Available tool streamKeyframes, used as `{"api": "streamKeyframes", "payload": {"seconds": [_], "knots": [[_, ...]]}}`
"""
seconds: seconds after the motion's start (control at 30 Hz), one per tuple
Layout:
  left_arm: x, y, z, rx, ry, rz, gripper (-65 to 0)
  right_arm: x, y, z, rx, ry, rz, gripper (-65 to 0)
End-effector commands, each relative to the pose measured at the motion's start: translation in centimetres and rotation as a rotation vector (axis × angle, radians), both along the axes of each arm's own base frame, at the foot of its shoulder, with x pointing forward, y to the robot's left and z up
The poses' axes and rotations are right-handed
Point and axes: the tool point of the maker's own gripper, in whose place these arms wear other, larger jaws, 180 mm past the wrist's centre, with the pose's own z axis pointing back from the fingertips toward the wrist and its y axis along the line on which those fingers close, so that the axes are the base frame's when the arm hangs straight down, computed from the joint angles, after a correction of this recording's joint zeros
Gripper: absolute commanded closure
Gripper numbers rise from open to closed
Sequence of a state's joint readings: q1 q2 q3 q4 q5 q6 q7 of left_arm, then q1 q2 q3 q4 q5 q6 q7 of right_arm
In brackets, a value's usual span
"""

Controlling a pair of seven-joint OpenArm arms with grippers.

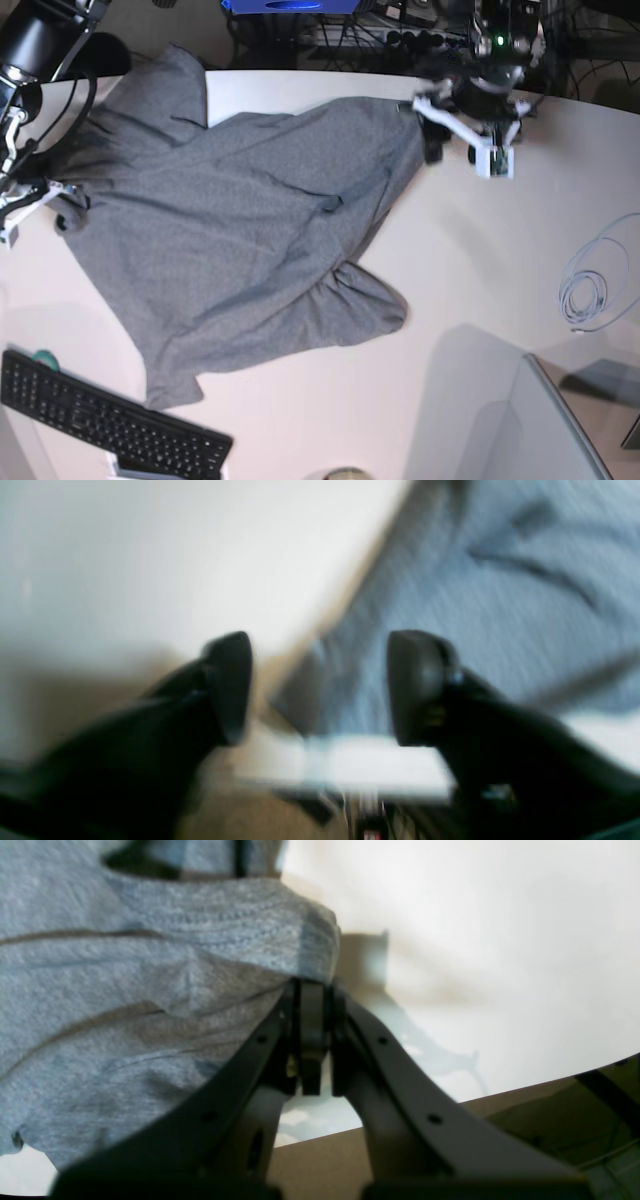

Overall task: Layout the t-shirt on the table in an organized manner, then fold the t-shirt properly
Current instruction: 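Grasp the shirt hem with the left gripper and drag it outward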

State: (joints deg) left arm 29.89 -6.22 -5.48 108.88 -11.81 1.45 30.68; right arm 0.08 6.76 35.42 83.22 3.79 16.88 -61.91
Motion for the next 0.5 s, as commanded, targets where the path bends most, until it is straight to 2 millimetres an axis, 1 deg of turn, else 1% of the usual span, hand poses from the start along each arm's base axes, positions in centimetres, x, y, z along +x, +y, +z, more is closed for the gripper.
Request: {"api": "streamKeyframes", "payload": {"seconds": [0.0,0.03,0.07,0.13,0.17,0.2,0.23,0.3,0.37,0.47], "knots": [[2.3,0.0,2.1,0.003,-0.095,-0.004,-16.8,1.0,-0.9,1.1,-0.028,-0.038,-0.002,0.0],[3.9,-0.1,3.0,0.001,-0.135,-0.003,-3.6,1.0,-0.9,1.1,-0.028,-0.038,-0.002,0.0],[5.1,0.0,3.7,0.001,-0.161,-0.003,0.0,1.0,-0.9,1.1,-0.028,-0.038,-0.002,0.0],[7.3,0.1,4.0,0.0,-0.163,0.0,0.0,1.1,-0.8,1.1,-0.028,-0.037,0.002,0.0],[8.5,0.1,3.7,-0.003,-0.14,-0.004,0.0,1.1,-0.8,1.1,-0.028,-0.037,0.004,0.0],[9.6,-0.5,3.0,-0.012,-0.101,-0.017,0.0,1.1,-0.8,1.1,-0.028,-0.037,0.004,0.0],[10.6,-1.2,2.2,-0.018,-0.067,-0.036,0.0,1.1,-0.8,1.1,-0.028,-0.037,0.004,0.0],[12.3,-3.3,0.4,-0.027,-0.019,-0.092,0.0,1.2,-0.7,1.2,-0.028,-0.039,0.005,0.0],[13.3,-5.8,-1.4,-0.034,0.032,-0.162,0.0,1.2,-0.7,1.1,-0.027,-0.039,0.005,0.0],[14.0,-8.5,-3.2,-0.087,0.091,-0.207,0.0,1.2,-0.7,1.1,-0.027,-0.039,0.005,0.0]]}}
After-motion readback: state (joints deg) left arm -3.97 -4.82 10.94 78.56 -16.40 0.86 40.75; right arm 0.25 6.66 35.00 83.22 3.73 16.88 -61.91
